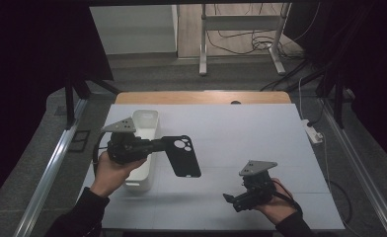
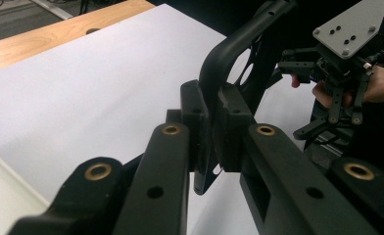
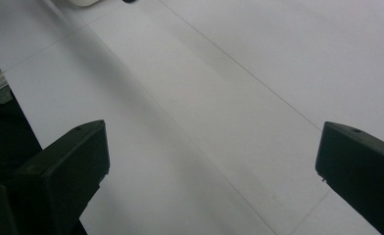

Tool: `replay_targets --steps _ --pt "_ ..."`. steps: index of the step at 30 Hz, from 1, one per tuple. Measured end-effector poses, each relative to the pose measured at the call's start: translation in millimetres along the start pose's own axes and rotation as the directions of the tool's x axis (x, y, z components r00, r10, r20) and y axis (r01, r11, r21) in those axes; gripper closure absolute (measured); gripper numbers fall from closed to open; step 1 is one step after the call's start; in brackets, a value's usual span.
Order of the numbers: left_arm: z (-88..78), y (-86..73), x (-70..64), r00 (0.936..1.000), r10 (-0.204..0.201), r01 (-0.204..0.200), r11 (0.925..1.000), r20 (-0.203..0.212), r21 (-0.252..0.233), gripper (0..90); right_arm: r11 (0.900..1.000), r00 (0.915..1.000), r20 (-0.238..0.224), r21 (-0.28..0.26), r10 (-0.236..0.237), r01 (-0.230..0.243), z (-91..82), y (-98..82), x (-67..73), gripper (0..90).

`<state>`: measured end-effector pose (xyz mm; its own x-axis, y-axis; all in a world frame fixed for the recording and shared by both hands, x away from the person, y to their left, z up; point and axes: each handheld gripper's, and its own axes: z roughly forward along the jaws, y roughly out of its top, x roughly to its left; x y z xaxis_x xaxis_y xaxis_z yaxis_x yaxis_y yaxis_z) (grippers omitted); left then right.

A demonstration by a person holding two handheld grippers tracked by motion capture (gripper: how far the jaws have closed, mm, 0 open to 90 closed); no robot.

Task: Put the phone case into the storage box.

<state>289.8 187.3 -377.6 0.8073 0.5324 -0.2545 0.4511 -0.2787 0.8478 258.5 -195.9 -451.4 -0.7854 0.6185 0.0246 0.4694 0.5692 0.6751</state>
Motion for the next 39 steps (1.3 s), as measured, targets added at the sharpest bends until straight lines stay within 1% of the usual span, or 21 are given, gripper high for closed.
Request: replay_targets --steps 2,3,4,10,16,18,20,21,22,23,24,26,30,39 --pt "-3.1 0.6 0.9 1.0000 -0.001 0.001 1.0000 -0.003 0.000 83.5 1.000 1.0000 0.001 -0.001 0.002 -0.002 -1.3 -1.2 -1.1 0.0" --pt "-4.5 0.8 1.4 1.0000 -0.001 0.001 1.0000 -0.005 0.002 83.5 1.000 0.9999 0.004 -0.014 0.012 -0.012 -3.1 -4.1 -2.5 0.0" --pt "-5.9 1.1 1.6 1.0000 -0.001 0.001 1.0000 -0.007 0.003 83.5 1.000 0.9999 0.004 -0.014 0.012 -0.012 -3.1 -4.1 -2.5 0.0" --pt "-15.9 3.2 4.2 0.9992 -0.002 0.002 1.0000 -0.039 0.009 83.5 0.998 0.9988 0.015 -0.037 0.047 -0.047 -10.2 -11.7 -6.5 0.0" --pt "-30.5 5.7 6.5 0.9980 0.006 -0.006 1.0000 -0.063 0.003 83.5 0.997 0.9971 0.040 -0.048 0.064 -0.062 -15.8 -19.2 -10.8 0.0" --pt "-36.2 6.4 7.3 0.9971 0.008 -0.008 1.0000 -0.076 0.003 83.5 0.996 0.9959 0.047 -0.051 0.077 -0.075 -18.2 -22.8 -12.8 0.0" --pt "-41.8 6.7 8.4 0.9961 0.007 -0.007 1.0000 -0.088 0.001 83.5 0.995 0.9940 0.064 -0.057 0.089 -0.085 -20.2 -26.1 -14.3 0.0" --pt "-41.8 6.7 8.4 0.9961 0.007 -0.007 1.0000 -0.088 0.001 83.5 0.994 0.9932 0.065 -0.058 0.097 -0.094 -21.3 -27.7 -14.9 0.0" --pt "-46.3 7.0 9.4 0.9951 0.008 -0.008 1.0000 -0.098 0.002 83.5 0.994 0.9924 0.071 -0.059 0.101 -0.097 -22.0 -28.6 -15.3 0.0" --pt "-46.3 7.0 9.4 0.9951 0.008 -0.008 1.0000 -0.098 0.002 83.5 0.994 0.9924 0.071 -0.059 0.101 -0.097 -22.0 -28.6 -15.3 0.0" --pt "-51.5 7.2 10.3 0.9940 0.008 -0.008 1.0000 -0.109 0.001 83.5 0.992 0.9912 0.073 -0.065 0.111 -0.106 -23.2 -31.2 -16.3 0.0" --pt "-54.2 7.2 10.9 0.9934 0.008 -0.008 1.0000 -0.115 0.002 83.5 0.992 0.9907 0.074 -0.063 0.114 -0.109 -24.1 -32.3 -16.6 0.0" --pt "-66.6 6.7 13.8 0.9897 0.005 -0.005 1.0000 -0.143 -0.002 83.5 0.990 0.9881 0.084 -0.065 0.129 -0.123 -27.9 -37.2 -18.7 0.0" --pt "-86.0 4.7 19.5 0.9812 0.012 -0.013 0.9999 -0.193 -0.002 83.5 0.985 0.9805 0.111 -0.071 0.162 -0.155 -35.4 -46.6 -23.2 0.0"
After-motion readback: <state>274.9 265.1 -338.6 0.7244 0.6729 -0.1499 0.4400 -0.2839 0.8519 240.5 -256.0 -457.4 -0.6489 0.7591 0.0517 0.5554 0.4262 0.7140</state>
